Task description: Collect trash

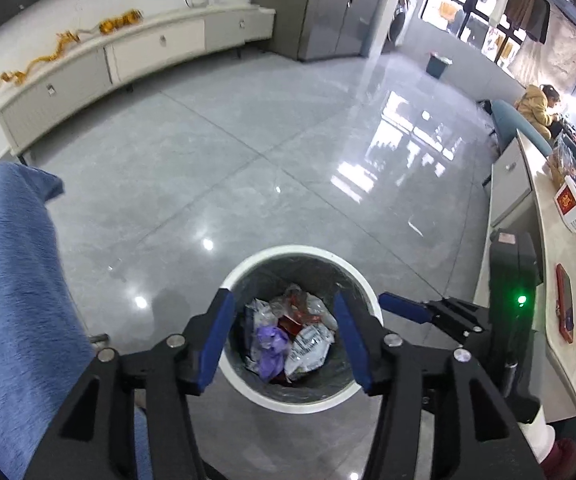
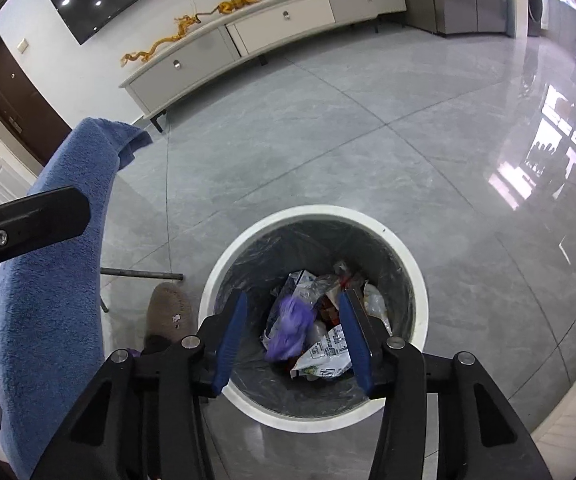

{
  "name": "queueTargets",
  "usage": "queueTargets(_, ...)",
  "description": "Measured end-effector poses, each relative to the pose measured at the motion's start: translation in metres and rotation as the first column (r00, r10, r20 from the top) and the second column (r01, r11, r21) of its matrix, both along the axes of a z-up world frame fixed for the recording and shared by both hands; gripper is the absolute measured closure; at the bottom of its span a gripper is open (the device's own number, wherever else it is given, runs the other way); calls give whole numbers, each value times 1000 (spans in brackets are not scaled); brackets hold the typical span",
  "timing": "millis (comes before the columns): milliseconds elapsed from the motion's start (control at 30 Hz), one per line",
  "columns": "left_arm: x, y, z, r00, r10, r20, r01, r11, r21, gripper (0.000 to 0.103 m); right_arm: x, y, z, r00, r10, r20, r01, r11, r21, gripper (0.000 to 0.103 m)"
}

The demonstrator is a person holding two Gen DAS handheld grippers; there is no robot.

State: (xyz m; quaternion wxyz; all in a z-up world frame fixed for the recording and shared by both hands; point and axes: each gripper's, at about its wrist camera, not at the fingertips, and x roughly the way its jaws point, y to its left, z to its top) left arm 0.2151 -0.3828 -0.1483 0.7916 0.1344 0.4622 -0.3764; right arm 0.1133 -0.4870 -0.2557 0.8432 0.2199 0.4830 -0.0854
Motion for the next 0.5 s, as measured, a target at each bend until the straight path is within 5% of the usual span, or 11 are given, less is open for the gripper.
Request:
queueTargets(233,-27,66,46,981,102,164,-97,994,-41,50,-10,31,57,994,18,103,-9,996,-93,45)
queueTargets(500,-66,168,87,909,269,318,-257,963,-80,50,-20,101,124,967,101,236,-60,983,-176,32)
